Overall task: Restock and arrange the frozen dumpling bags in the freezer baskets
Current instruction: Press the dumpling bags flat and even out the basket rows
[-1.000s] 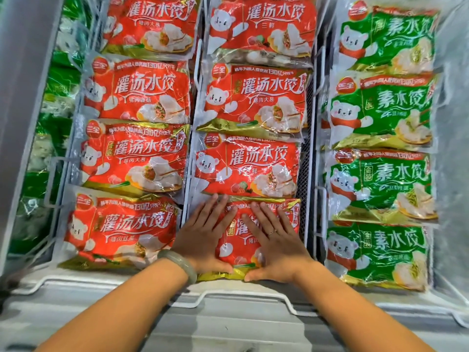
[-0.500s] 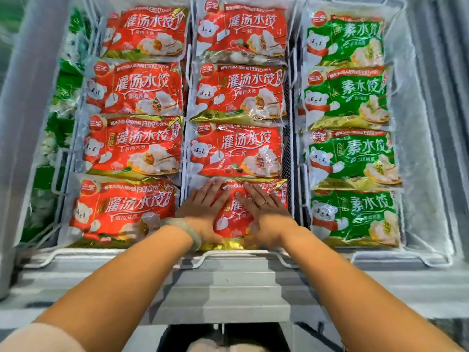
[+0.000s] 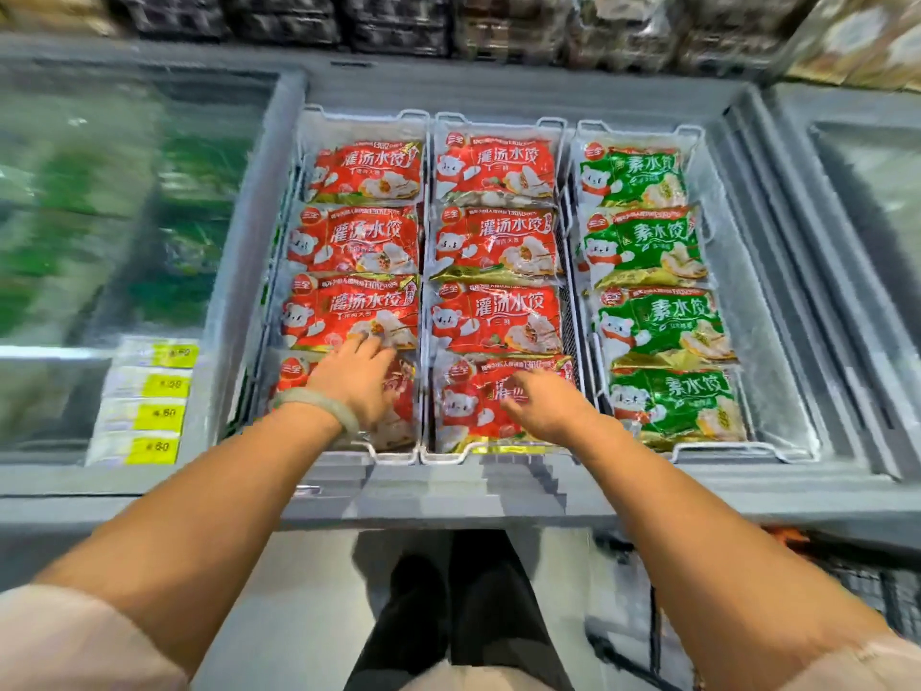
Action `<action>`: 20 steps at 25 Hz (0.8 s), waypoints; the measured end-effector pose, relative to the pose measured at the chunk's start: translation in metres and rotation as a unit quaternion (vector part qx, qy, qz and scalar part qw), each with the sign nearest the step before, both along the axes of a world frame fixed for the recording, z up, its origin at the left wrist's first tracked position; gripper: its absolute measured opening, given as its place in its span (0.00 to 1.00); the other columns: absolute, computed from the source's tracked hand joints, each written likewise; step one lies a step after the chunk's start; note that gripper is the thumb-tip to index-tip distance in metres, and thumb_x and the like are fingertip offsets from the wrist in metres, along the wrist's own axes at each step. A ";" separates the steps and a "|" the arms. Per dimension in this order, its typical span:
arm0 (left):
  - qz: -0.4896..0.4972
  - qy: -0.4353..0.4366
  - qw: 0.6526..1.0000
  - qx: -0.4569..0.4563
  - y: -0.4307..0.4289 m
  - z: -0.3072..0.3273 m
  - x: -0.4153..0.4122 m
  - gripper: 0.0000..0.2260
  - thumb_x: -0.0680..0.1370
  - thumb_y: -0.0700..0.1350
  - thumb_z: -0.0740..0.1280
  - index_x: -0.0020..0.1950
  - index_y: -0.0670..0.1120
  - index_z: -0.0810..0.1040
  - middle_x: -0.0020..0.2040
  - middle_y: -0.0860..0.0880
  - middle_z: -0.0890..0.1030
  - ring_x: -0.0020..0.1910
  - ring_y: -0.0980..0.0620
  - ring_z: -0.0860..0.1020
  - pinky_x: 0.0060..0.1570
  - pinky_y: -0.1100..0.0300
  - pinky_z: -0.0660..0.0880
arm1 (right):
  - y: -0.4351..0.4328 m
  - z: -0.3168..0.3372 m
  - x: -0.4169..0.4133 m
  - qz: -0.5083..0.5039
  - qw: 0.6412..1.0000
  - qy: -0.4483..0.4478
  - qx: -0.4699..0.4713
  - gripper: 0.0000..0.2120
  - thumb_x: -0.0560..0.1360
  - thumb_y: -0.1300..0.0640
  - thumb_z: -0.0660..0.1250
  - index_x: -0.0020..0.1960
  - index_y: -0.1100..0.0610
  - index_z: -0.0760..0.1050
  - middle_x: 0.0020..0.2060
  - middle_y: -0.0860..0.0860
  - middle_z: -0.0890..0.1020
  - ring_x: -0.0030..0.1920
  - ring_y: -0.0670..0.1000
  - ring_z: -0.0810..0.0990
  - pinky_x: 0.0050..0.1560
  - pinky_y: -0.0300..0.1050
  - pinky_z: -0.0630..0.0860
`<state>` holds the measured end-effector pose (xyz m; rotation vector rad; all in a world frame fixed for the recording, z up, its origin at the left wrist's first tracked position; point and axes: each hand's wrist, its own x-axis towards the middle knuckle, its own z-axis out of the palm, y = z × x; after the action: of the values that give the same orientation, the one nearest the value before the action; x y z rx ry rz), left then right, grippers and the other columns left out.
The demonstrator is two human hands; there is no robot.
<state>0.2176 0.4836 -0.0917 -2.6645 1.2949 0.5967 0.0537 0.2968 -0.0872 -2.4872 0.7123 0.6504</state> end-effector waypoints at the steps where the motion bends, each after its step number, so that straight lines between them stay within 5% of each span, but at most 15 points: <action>1: 0.026 -0.015 0.999 -0.017 0.011 0.012 0.008 0.28 0.77 0.56 0.62 0.75 0.47 0.61 0.76 0.45 0.61 0.75 0.44 0.58 0.75 0.50 0.57 | 0.008 0.012 0.013 0.012 1.000 -0.013 -0.003 0.21 0.78 0.48 0.61 0.67 0.57 0.70 0.63 0.56 0.77 0.61 0.56 0.76 0.63 0.52 0.74; 5: 0.217 -0.036 0.968 -0.117 0.062 0.049 0.043 0.24 0.77 0.50 0.63 0.71 0.44 0.66 0.70 0.42 0.67 0.70 0.41 0.63 0.69 0.48 0.64 | 0.042 0.046 0.080 0.085 0.995 -0.056 -0.005 0.21 0.79 0.49 0.59 0.68 0.57 0.69 0.65 0.57 0.75 0.63 0.58 0.74 0.63 0.53 0.73; 9: 0.348 -0.041 0.930 -0.114 0.109 0.059 0.062 0.23 0.77 0.50 0.63 0.71 0.43 0.67 0.64 0.37 0.68 0.65 0.36 0.65 0.66 0.46 0.65 | 0.085 0.058 0.143 0.180 0.979 -0.094 -0.017 0.24 0.79 0.47 0.59 0.72 0.56 0.63 0.70 0.56 0.68 0.69 0.58 0.68 0.68 0.55 0.68; 13: 0.388 0.026 0.916 -0.104 0.126 0.048 0.077 0.19 0.79 0.46 0.61 0.68 0.40 0.69 0.66 0.36 0.70 0.67 0.37 0.66 0.67 0.49 0.63 | 0.120 0.053 0.206 0.275 0.956 -0.101 -0.024 0.28 0.80 0.50 0.56 0.77 0.52 0.53 0.78 0.50 0.53 0.77 0.54 0.54 0.75 0.55 0.56; 20: 0.436 0.094 0.881 -0.159 0.121 0.024 0.092 0.11 0.77 0.36 0.59 0.55 0.37 0.78 0.56 0.32 0.75 0.57 0.36 0.75 0.54 0.49 0.72 | 0.160 0.028 0.284 0.439 0.893 -0.069 -0.079 0.25 0.81 0.50 0.47 0.78 0.49 0.47 0.78 0.46 0.46 0.78 0.52 0.40 0.76 0.60 0.41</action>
<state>0.3096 0.6044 -0.0673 -3.4829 0.1109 0.7823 0.3381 0.4568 -0.0595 -2.9134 -0.4968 0.7033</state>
